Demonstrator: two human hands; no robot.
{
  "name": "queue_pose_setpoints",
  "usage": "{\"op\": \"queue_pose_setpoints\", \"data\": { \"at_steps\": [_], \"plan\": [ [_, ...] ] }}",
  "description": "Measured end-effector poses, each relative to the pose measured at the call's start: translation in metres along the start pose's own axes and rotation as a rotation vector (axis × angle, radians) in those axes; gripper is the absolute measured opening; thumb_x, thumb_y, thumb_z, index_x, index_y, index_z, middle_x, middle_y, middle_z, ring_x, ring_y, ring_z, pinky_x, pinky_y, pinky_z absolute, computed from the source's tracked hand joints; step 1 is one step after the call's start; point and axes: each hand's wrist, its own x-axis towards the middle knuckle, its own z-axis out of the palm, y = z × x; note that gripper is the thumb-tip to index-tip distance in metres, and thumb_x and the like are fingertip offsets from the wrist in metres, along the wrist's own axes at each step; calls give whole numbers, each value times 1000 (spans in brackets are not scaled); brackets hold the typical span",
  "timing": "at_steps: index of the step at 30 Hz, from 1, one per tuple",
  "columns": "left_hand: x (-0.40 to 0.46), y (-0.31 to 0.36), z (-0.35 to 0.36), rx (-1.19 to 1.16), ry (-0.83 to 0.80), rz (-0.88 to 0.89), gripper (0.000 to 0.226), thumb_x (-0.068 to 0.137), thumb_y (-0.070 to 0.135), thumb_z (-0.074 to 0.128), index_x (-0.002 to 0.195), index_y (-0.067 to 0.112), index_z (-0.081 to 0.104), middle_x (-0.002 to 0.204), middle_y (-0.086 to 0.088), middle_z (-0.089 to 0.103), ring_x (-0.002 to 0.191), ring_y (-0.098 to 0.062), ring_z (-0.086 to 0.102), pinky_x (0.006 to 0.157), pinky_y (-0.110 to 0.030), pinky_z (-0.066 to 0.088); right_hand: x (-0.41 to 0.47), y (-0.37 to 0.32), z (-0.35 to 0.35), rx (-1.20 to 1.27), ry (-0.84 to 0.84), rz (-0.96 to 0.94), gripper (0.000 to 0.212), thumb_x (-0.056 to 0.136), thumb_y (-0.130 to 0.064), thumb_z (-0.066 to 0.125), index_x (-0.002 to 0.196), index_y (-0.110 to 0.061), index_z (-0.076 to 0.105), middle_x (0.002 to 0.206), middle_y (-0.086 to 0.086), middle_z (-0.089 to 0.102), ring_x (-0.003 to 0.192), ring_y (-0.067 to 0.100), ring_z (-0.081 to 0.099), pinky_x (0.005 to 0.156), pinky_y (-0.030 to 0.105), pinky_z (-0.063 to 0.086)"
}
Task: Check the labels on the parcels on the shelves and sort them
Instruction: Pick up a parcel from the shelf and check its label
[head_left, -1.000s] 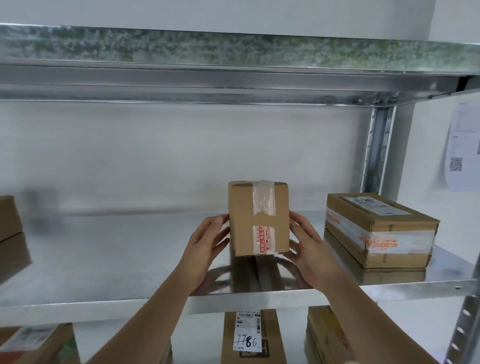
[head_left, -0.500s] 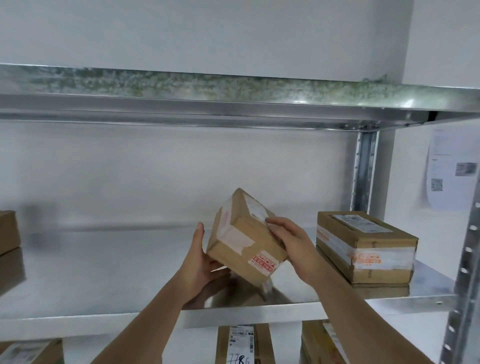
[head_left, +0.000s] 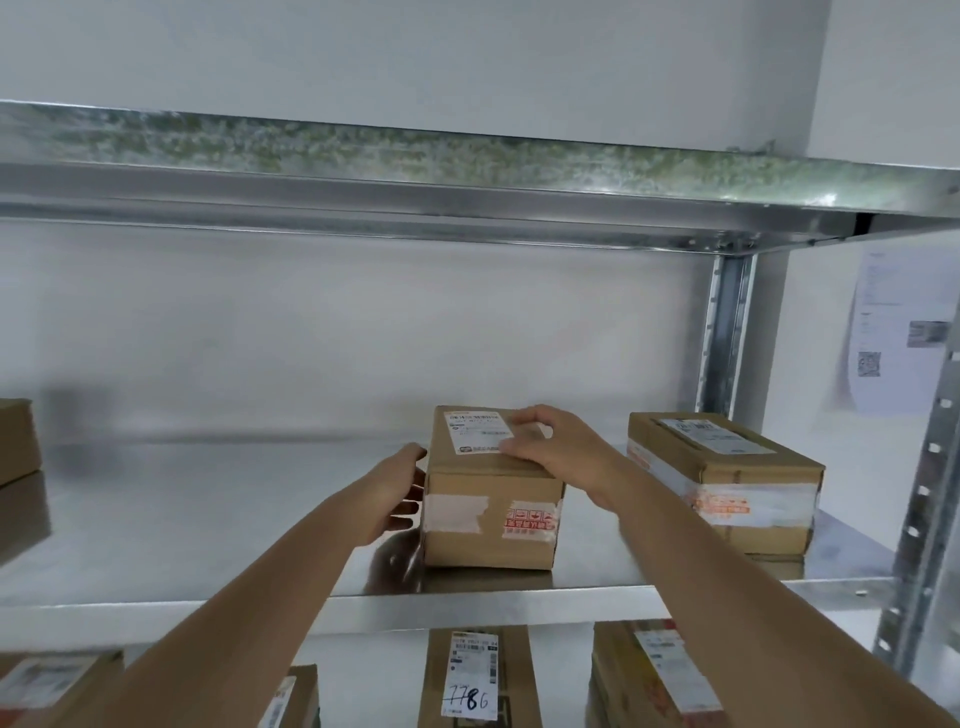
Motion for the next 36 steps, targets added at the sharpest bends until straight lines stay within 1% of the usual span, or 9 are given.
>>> {"op": "queue_pose_setpoints", "data": {
  "at_steps": [3, 5, 7, 11, 18, 23, 32, 34, 36],
  "plan": [
    [0, 14, -4, 3, -24, -24, 67, 97, 65, 44, 108, 2, 68, 96, -13, 69, 88, -28, 66, 82, -37, 56, 11, -2, -3, 15, 40, 128, 75, 89, -40, 74, 151, -20, 38, 141, 1, 49, 111, 20, 60, 84, 31, 54],
    [-1, 29, -3, 12, -52, -30, 73, 89, 73, 52, 117, 7, 67, 106, -14, 69, 92, -29, 68, 78, -38, 58, 20, -1, -2, 36, 44, 257, 79, 81, -53, 75, 144, -13, 48, 142, 7, 56, 121, 31, 58, 96, 46, 54],
    [0, 42, 0, 50, -101, -61, 76, 80, 77, 62, 122, 14, 67, 111, -12, 71, 96, -30, 71, 82, -42, 60, 29, -1, -1, 82, -1, 352, 73, 78, -57, 75, 133, -12, 56, 130, 14, 64, 112, 36, 65, 92, 52, 58],
    [11, 48, 8, 136, -148, -153, 77, 68, 66, 82, 124, 16, 65, 114, -15, 74, 105, -36, 72, 95, -56, 56, 33, -10, 5, 137, -94, 407, 47, 91, -44, 72, 121, -11, 57, 102, 16, 70, 80, 31, 71, 73, 46, 60],
    [28, 40, 4, 113, -167, -155, 79, 58, 58, 91, 121, 18, 67, 111, -15, 76, 104, -37, 73, 95, -59, 55, 38, 2, 8, 171, -144, 477, 51, 87, -42, 77, 123, -10, 59, 110, 20, 72, 94, 36, 72, 93, 59, 55],
    [31, 41, 7, 90, -170, -148, 61, 71, 47, 89, 120, 17, 67, 113, -15, 75, 105, -37, 72, 96, -61, 54, 44, 9, 10, 180, -145, 480, 49, 92, -37, 74, 128, -9, 58, 97, 16, 71, 70, 28, 71, 70, 46, 59],
    [36, 38, 7, 74, -162, -141, 69, 61, 41, 93, 121, 17, 68, 118, -14, 74, 107, -37, 71, 97, -61, 54, 46, 12, 11, 149, -122, 464, 34, 95, -34, 70, 116, -10, 59, 83, 10, 69, 50, 20, 67, 52, 36, 57],
    [36, 38, 7, 72, -163, -137, 73, 56, 40, 93, 121, 17, 69, 118, -14, 74, 107, -37, 71, 96, -61, 54, 45, 11, 10, 159, -118, 468, 27, 95, -32, 70, 106, -10, 58, 83, 11, 68, 53, 21, 67, 55, 38, 58],
    [35, 39, 8, 75, -157, -136, 81, 49, 41, 93, 122, 17, 68, 118, -14, 74, 107, -37, 71, 96, -62, 54, 44, 11, 10, 167, -115, 468, 25, 95, -30, 71, 100, -9, 57, 85, 12, 68, 63, 25, 66, 67, 44, 57]
  ]
}}
